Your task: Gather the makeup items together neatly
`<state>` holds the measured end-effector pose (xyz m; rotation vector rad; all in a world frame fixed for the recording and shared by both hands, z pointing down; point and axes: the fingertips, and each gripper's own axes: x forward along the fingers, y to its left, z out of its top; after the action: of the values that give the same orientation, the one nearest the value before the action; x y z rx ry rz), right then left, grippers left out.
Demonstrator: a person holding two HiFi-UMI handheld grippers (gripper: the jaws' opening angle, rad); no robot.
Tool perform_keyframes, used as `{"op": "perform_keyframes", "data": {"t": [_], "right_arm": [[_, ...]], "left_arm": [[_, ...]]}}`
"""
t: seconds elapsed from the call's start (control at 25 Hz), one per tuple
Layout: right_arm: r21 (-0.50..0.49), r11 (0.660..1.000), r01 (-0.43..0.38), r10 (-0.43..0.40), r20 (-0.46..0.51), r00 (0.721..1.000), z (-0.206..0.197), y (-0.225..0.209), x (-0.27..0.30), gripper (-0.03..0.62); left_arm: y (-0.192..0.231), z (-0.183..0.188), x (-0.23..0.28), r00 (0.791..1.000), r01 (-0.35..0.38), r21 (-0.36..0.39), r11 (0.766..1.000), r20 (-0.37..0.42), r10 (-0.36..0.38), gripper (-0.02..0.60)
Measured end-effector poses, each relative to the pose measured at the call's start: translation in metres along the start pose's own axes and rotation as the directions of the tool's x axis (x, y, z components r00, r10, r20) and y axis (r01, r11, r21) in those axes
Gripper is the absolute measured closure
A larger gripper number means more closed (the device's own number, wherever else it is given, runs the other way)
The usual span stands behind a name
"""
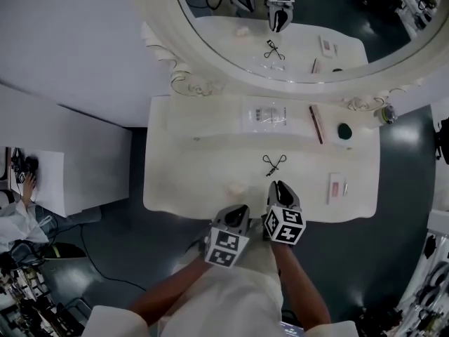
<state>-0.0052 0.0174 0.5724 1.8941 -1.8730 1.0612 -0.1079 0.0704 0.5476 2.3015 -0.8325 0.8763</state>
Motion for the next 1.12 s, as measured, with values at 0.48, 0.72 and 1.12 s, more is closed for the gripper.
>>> {"op": "perform_keyframes", "data": {"t": [0.48,0.72,1.12], "right_arm": [[0.099,0.995,0.020,-0.017,-0.037,0.999,-0.010,0.000,0.030,0.508],[0.129,0.991,0.025,-0.022,-0.026,0.999,-0.009,-0.003,0.035,0.502],[0.156,0.986,0.051,-0.043,-0.056,0.997,-0.015,-0.006,0.049,0.519]], "left_arm": [[0.016,-0.006,0.002,1.000,-0.012,-0.008,1.000,-0.009,0.012,0.580],[0.020,-0.012,0.001,0.999,-0.022,-0.001,1.000,-0.032,0.022,0.580],[0.030,-0.008,0.000,0.999,-0.035,-0.001,0.999,-0.036,0.035,0.580]]}}
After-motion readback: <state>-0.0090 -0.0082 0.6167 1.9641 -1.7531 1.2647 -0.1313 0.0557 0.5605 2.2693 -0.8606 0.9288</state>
